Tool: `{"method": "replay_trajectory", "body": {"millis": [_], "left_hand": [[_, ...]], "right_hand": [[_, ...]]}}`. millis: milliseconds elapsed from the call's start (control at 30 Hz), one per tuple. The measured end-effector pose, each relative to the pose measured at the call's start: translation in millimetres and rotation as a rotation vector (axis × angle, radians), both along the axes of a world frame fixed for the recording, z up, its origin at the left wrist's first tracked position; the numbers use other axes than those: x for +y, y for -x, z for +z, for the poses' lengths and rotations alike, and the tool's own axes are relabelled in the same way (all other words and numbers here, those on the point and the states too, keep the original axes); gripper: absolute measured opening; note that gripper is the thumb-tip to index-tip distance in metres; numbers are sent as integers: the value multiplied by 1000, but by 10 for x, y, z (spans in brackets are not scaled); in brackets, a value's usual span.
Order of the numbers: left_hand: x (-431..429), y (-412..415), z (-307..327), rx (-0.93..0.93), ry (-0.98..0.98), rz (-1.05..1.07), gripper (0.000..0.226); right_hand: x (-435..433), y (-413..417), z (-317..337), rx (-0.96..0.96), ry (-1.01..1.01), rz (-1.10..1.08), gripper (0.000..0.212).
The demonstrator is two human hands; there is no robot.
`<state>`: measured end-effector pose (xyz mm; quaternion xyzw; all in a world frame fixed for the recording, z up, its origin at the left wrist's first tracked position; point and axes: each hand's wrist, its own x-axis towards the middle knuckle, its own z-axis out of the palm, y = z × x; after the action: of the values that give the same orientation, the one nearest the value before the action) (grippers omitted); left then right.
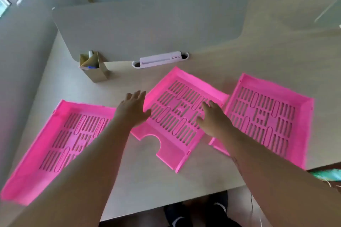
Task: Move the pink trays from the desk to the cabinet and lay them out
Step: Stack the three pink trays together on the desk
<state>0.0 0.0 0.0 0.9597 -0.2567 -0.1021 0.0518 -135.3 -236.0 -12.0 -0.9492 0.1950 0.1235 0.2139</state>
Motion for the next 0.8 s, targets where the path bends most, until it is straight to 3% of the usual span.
{"method": "replay_trajectory", "body": {"millis": [133, 367, 467, 533, 700, 800], "left_hand": [[17, 51, -168, 49, -31, 26, 67], [23, 62, -347, -53, -46, 132, 41], [-8, 93, -313, 98, 115, 341, 31], [38, 167, -310, 164, 118, 412, 26], [147, 484, -431, 201, 115, 548, 23], [165, 660, -544, 170, 95, 511, 28]], "right_hand": [[163, 133, -202, 40, -109, -73, 70], [370, 241, -411, 11, 22, -103, 75], [353, 240, -478, -13, 56, -55, 73], [302, 226, -511, -31, 73, -16, 73], [112, 135, -592, -67, 116, 88, 77], [71, 97, -601, -48, 123, 25, 78]]}}
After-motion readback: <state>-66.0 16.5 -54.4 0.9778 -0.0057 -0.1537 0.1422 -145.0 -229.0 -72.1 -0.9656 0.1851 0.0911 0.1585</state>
